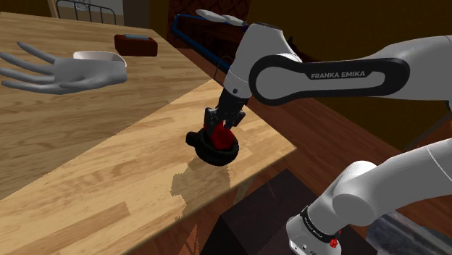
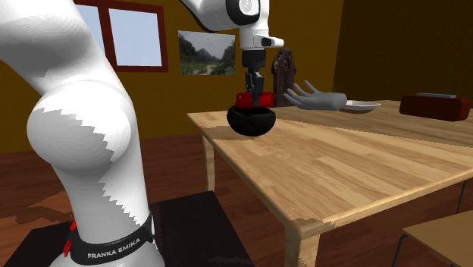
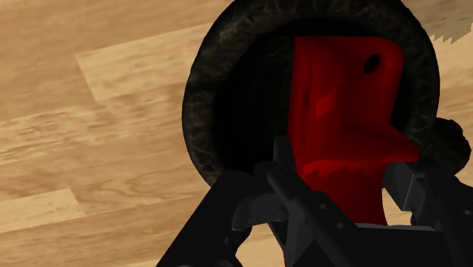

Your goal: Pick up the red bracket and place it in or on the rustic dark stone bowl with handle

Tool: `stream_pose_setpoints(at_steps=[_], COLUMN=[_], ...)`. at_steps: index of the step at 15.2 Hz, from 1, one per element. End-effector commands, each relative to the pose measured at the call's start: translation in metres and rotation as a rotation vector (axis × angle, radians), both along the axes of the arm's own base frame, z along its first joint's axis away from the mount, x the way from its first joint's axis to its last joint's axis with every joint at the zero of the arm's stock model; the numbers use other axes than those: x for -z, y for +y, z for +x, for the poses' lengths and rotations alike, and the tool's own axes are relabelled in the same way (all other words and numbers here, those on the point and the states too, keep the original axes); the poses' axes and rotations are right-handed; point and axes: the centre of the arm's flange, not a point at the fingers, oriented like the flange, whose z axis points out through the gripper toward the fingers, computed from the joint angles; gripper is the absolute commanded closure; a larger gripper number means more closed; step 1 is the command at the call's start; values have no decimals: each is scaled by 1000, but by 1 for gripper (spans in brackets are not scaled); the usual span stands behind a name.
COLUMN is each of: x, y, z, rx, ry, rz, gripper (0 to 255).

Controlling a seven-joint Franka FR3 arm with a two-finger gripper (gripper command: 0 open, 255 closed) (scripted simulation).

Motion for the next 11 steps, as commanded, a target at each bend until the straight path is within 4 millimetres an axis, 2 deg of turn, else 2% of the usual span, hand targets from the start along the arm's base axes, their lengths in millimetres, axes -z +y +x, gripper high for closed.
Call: stream_pose_setpoints(at_steps=[1, 2, 3, 8, 11], x=[0, 0, 0, 0, -39], y=[0, 0, 0, 0, -4], z=[0, 0, 0, 0, -3], rx=[0, 0, 0, 0, 0], ry=[0, 0, 0, 0, 0], rz=[0, 0, 0, 0, 0], gripper=[255, 255, 0, 0, 0])
